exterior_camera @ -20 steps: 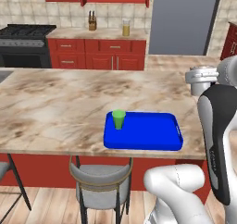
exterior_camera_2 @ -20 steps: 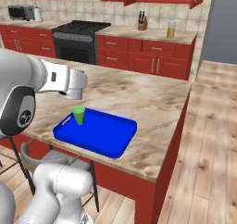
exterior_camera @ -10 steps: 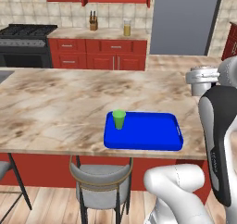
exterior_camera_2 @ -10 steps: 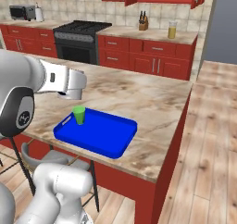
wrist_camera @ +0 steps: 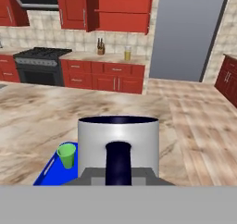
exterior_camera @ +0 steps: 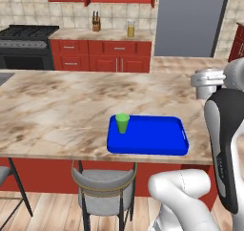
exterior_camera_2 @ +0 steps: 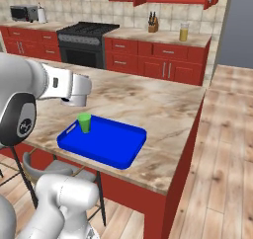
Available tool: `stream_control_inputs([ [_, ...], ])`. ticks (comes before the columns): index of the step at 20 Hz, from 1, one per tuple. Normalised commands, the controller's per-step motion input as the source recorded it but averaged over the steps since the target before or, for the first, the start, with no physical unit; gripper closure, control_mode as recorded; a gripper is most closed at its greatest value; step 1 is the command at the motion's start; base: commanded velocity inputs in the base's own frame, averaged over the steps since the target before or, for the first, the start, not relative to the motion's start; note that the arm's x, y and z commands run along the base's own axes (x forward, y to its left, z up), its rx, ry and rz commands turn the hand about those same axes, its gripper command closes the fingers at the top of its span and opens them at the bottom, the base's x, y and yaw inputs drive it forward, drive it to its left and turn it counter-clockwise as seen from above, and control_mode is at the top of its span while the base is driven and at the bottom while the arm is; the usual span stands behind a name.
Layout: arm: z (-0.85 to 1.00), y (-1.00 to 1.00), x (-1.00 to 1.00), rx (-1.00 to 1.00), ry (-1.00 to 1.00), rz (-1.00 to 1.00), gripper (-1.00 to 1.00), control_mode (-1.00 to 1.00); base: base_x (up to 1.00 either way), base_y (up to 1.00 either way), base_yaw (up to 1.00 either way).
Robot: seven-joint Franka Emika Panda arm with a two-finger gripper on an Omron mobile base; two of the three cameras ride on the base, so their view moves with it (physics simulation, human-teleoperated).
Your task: There is a tray on the dining counter. Grab the cup, mug, and pitcher and place them on the tray. The pitcher may be placed next to the tray if it cannot fit the tray.
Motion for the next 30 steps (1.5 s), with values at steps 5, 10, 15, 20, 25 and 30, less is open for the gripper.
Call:
stream_control_inputs([
  [5, -0.08, 0.26, 0.01, 0.0, 0.0, 0.25, 1.0, -1.0, 0.0, 0.0, 0.0],
  [10, -0.29, 0.07, 0.11, 0.0, 0.0, 0.39, 1.0, -1.0, 0.0, 0.0, 0.0],
  [15, -0.42, 0.01, 0.26, 0.0, 0.0, 0.43, 1.0, -1.0, 0.0, 0.0, 0.0],
  [20, -0.32, 0.04, 0.33, 0.06, 0.0, 0.37, 1.0, -1.0, 0.0, 0.0, 0.0],
  [25, -0.38, 0.22, 0.35, 0.04, 0.0, 0.27, 1.0, -1.0, 0.0, 0.0, 0.0],
  [30, -0.4, 0.28, 0.23, 0.0, 0.0, 0.11, 1.0, -1.0, 0.0, 0.0, 0.0],
])
